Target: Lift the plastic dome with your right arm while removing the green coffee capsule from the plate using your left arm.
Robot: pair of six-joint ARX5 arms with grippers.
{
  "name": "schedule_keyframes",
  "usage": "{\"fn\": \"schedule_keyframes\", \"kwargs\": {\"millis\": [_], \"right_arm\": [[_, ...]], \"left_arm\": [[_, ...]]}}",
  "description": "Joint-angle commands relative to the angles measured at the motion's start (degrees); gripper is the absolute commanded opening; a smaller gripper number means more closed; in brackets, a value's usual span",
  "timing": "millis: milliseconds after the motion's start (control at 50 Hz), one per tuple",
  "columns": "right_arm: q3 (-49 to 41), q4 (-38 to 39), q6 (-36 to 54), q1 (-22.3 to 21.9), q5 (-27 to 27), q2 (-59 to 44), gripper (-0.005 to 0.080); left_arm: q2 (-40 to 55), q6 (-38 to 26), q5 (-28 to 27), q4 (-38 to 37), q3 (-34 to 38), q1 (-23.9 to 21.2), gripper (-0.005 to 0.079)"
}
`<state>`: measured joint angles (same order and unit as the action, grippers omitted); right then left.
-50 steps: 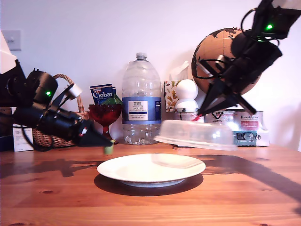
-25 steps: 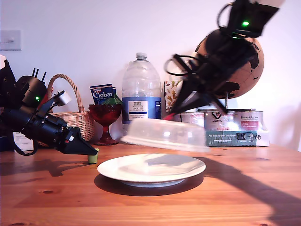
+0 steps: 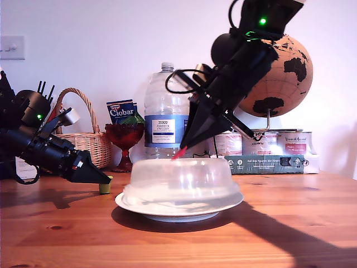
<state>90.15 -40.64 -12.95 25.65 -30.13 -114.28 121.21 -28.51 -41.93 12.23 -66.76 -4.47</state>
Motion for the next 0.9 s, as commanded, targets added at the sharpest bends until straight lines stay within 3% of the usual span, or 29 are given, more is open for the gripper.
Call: {"fn": "schedule_keyframes", "kwargs": {"millis": [0, 720, 880], "right_arm": [[0.7, 0.0, 1.0, 0.5, 0.9, 1.3, -0.0012], [0.7, -1.2, 0.9, 3.1, 2.3, 1.2, -0.0010], [0.7, -1.7, 0.9, 3.1, 2.3, 1.2, 0.0130]], "left_arm": [[0.5, -0.3, 0.4, -0.3, 0.3, 0.2, 0.0201], [0.5, 0.2, 0.4, -0.7, 0.3, 0.2, 0.0201], [0.5, 0.2, 0.4, -0.7, 0.3, 0.2, 0.0201]]}}
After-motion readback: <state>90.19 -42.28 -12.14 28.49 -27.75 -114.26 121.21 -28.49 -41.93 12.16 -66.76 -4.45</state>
